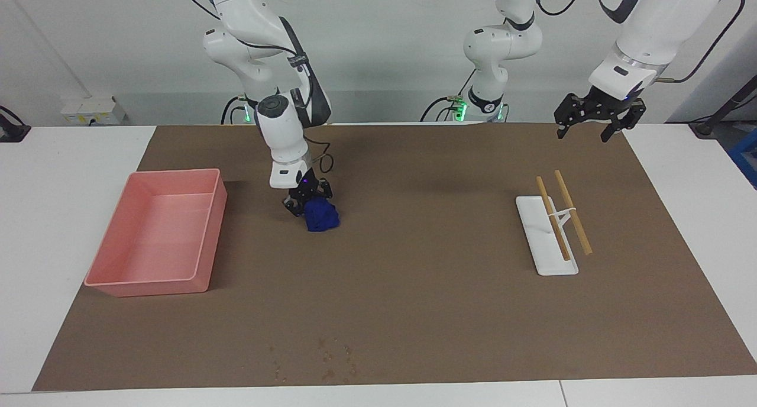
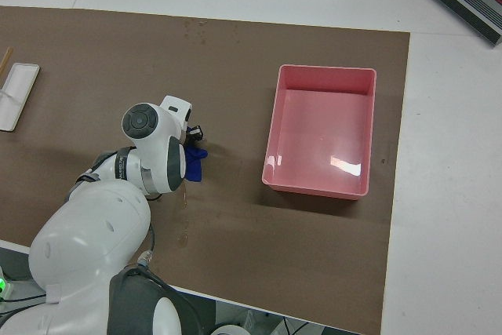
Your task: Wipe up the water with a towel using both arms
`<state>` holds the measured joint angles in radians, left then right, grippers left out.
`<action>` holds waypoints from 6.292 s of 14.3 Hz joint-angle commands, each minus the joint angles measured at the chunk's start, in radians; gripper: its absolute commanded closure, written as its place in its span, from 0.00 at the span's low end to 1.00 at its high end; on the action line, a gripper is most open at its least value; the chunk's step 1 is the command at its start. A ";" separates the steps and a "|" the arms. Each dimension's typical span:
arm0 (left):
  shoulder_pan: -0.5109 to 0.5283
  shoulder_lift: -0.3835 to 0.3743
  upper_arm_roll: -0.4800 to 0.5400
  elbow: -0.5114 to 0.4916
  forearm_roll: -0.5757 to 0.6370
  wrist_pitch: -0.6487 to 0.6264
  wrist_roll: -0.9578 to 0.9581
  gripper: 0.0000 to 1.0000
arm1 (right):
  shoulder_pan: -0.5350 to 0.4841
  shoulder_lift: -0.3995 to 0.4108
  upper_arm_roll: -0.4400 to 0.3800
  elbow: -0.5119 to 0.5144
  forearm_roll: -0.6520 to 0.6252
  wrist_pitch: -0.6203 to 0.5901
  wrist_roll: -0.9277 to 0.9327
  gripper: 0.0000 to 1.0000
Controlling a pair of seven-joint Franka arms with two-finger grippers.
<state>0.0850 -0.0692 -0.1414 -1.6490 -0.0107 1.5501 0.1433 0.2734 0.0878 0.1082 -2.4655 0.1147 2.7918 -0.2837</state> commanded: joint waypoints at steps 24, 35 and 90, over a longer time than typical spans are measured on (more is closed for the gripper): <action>-0.062 -0.031 0.006 -0.020 0.023 -0.025 0.079 0.00 | 0.079 -0.328 0.007 -0.496 -0.020 0.092 0.213 1.00; -0.067 -0.031 0.009 -0.023 0.023 -0.021 0.078 0.00 | 0.009 -0.168 0.007 -0.226 -0.020 0.057 0.150 1.00; -0.067 -0.037 0.008 -0.017 0.023 -0.022 0.079 0.00 | 0.046 -0.525 -0.124 0.080 -0.010 -0.842 0.067 1.00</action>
<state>0.0288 -0.0830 -0.1397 -1.6433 -0.0082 1.5165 0.2136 0.3239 -0.4702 -0.0176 -2.4513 0.1146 1.9944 -0.2220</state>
